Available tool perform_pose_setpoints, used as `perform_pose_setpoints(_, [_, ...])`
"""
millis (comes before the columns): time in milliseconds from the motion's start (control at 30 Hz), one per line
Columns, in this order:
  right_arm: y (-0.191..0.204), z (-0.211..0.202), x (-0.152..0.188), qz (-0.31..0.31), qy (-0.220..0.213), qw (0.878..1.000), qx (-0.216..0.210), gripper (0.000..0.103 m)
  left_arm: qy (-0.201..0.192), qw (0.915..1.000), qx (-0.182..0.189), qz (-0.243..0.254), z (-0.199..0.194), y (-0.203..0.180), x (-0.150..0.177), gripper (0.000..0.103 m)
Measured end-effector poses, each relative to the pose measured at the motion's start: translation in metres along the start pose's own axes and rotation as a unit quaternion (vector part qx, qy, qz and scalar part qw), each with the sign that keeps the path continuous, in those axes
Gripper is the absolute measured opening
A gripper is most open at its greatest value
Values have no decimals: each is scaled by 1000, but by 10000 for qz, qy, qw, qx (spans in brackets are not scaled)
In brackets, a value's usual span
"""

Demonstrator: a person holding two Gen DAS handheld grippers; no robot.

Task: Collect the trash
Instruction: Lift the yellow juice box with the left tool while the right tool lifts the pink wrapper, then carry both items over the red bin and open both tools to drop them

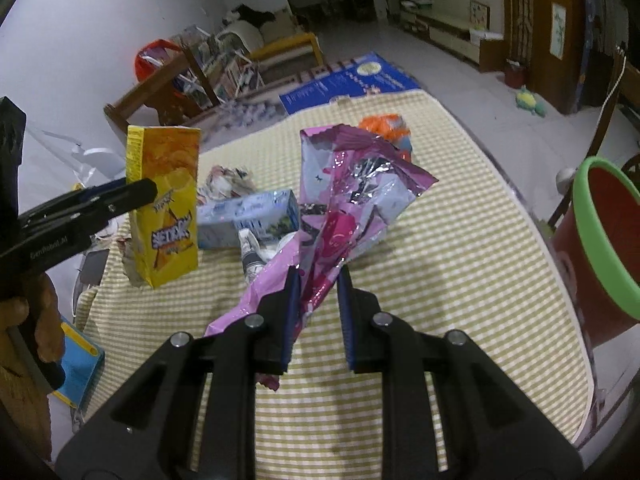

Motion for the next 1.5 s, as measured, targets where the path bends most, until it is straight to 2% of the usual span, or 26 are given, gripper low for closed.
perform_pose_setpoints(300, [-9, -24, 3, -7, -277, 9996, 41, 19, -93, 9999, 122, -48, -12, -19, 4, 35])
perform_pose_setpoints(667, [-28, -47, 13, 147, -483, 9986, 145, 19, -264, 9991, 259, 196, -22, -55, 0, 35])
perform_pose_setpoints(1033, [-59, -63, 21, 363, -586, 9973, 269, 19, -231, 9984, 406, 330, -11, -89, -4, 35])
perform_pose_setpoints(1500, [-94, -64, 14, 393, -548, 9976, 142, 19, -123, 9989, 364, 258, 12, -123, -9, 35])
Point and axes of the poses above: each gripper's, at about its wrist camera, not at the fingertips, and z roughly the way its jaws point, y to its left, x to its underside, the point moved 1 cm from there along z, roughly the way its jaws point, and after that the axes turned 6 degrees about -z, right-handed, at the moved point
